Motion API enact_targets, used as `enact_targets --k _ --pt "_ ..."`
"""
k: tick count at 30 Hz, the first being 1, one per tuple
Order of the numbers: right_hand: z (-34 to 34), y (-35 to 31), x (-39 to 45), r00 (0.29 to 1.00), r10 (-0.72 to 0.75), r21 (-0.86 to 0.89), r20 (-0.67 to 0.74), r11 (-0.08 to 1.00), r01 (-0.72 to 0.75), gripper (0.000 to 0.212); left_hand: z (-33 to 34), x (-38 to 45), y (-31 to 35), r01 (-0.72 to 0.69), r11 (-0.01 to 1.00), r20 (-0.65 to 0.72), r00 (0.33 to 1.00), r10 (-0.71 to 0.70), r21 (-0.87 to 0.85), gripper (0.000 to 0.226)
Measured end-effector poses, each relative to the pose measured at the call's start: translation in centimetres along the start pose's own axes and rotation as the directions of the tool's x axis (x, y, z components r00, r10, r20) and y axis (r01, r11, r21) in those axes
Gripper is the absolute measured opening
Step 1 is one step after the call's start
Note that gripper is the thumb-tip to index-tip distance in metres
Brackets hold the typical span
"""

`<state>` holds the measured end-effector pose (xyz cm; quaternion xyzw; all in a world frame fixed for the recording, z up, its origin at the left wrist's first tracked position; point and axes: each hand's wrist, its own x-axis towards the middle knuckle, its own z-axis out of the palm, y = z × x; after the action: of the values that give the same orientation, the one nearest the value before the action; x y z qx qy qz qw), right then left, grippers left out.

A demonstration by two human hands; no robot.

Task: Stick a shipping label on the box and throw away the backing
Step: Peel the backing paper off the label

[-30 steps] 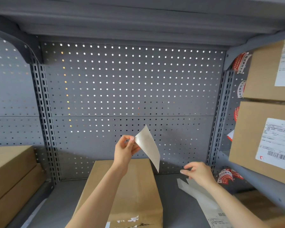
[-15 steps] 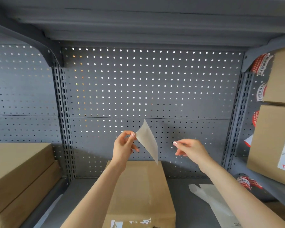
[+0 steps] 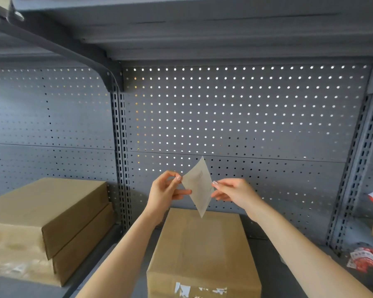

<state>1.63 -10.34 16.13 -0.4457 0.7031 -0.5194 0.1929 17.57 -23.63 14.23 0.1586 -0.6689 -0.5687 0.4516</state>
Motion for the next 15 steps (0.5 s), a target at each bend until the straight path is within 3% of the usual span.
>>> enact_targets --k 7,15 --pt "0.6 -0.1 0.5 1.0 -0.012 0.03 -0.005 0.999 0.012 0.012 -1.1 0.0 -0.7 -0.003 1.0 0.03 1.0 0.002 0.029 0.013" --pt "0.1 0.3 1.0 0.998 0.053 0.144 -0.026 0.988 -0.048 0.028 -0.8 0.6 -1.4 0.034 0.999 0.1 0.994 -0.033 -0.007 0.016"
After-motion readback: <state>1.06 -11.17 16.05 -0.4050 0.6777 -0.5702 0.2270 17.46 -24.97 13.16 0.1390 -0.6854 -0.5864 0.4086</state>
